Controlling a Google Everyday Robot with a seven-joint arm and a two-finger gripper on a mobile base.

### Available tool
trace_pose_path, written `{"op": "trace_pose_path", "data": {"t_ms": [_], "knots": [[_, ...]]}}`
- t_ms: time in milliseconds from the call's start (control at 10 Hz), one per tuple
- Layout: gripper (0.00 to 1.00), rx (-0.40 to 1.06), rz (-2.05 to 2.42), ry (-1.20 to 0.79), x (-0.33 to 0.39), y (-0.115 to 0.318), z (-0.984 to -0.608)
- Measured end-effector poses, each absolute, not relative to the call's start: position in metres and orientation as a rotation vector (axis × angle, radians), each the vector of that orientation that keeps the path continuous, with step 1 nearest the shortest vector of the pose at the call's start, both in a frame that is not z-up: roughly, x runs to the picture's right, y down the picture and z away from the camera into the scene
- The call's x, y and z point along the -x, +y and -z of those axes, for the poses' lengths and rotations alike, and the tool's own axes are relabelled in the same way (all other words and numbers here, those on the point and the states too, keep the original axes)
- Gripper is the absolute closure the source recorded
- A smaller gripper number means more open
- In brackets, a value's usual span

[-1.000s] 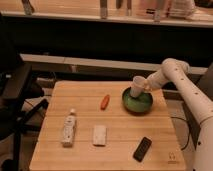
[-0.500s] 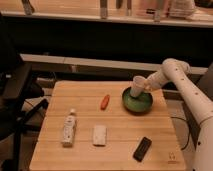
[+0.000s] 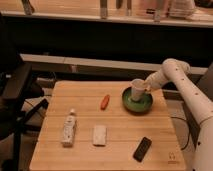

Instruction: Place the ceramic cup in the ceramic bowl

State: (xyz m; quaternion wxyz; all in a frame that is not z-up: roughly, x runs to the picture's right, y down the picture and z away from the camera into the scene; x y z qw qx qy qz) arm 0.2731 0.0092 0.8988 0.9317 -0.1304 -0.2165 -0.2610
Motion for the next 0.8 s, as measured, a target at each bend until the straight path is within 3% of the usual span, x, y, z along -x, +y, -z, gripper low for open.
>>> {"op": "trace_pose_path", "data": {"t_ms": [200, 600, 800], "knots": [[0.58, 0.265, 0.534, -0.443, -0.273, 0.009, -0.900], [0.24, 0.261, 0.533, -0.436, -0.279, 0.000, -0.894], [0.20, 0.259, 0.534, -0.435, -0.281, -0.001, -0.894]]}}
